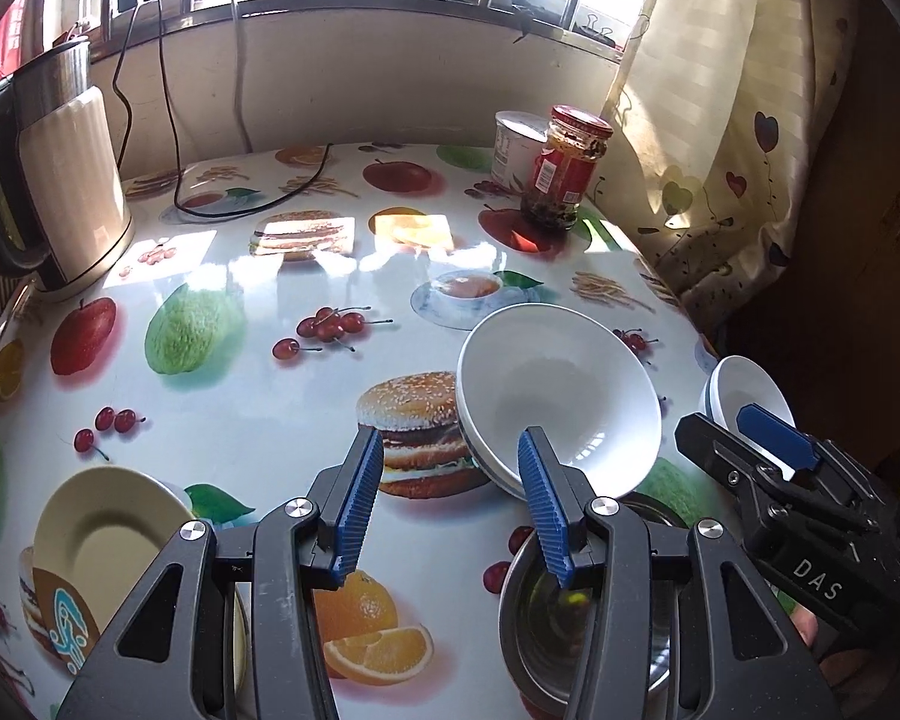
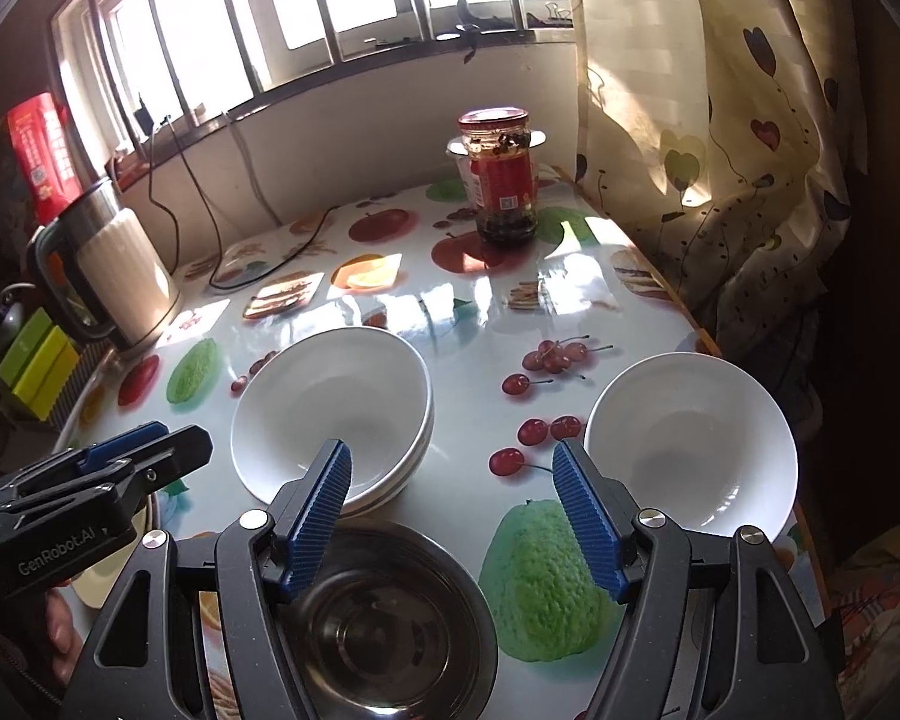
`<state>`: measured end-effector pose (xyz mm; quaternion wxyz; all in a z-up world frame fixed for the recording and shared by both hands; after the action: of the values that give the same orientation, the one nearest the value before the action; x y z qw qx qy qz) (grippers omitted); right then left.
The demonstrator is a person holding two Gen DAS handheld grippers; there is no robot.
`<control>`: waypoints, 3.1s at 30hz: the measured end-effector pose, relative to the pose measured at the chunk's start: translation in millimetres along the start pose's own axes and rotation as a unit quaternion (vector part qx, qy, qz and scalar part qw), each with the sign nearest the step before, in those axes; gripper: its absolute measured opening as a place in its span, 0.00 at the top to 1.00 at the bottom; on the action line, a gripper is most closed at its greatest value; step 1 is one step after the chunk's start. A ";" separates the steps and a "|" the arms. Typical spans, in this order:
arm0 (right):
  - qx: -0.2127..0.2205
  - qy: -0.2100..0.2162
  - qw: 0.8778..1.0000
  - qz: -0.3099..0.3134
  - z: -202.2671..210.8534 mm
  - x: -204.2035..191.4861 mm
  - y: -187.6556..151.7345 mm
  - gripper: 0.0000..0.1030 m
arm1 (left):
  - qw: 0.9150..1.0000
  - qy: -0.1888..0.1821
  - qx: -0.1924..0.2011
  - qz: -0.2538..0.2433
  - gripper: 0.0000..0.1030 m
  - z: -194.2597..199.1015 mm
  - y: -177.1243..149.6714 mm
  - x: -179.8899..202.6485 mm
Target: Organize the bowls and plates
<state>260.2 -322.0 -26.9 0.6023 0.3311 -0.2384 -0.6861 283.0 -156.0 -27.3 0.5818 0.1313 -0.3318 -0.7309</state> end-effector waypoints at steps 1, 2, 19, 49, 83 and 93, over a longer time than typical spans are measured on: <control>-0.001 -0.001 1.000 -0.001 -2.3 0.8 1.1 0.31 | 1.000 -0.004 -0.001 0.004 0.53 -2.1 0.9 0.3; -0.003 -0.002 1.000 -0.001 -4.7 1.4 2.2 0.32 | 1.000 -0.005 -0.001 0.005 0.53 -3.9 2.0 0.3; -0.024 0.003 1.000 0.012 -40.8 -8.5 6.5 0.54 | 1.000 -0.004 -0.012 0.012 0.61 -29.9 10.8 -2.7; -0.023 0.013 1.000 0.012 -50.8 -15.4 7.1 0.91 | 1.000 -0.014 -0.017 0.011 0.90 -40.4 10.4 1.6; 0.015 0.022 1.000 0.001 -16.8 -20.1 22.3 0.92 | 1.000 -0.011 0.023 0.000 0.91 -2.8 22.9 9.6; 0.038 0.024 0.999 -0.007 19.4 -20.7 20.0 0.92 | 0.999 -0.021 0.033 -0.006 0.91 22.3 15.5 20.9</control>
<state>260.3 -306.3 4.0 0.5904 0.3717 -0.2473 -0.6724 275.9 -169.8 3.3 0.5657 0.1371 -0.3672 -0.7255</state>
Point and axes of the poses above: each gripper's, at about its wrist camera, not at the fingertips, and z roughly against the way its jaws point, x to its right, y to its top, the point moved 9 cm from there along -z, roughly the way its jaws point, and after that the axes turned 3 degrees about x, right-handed, at the moved point
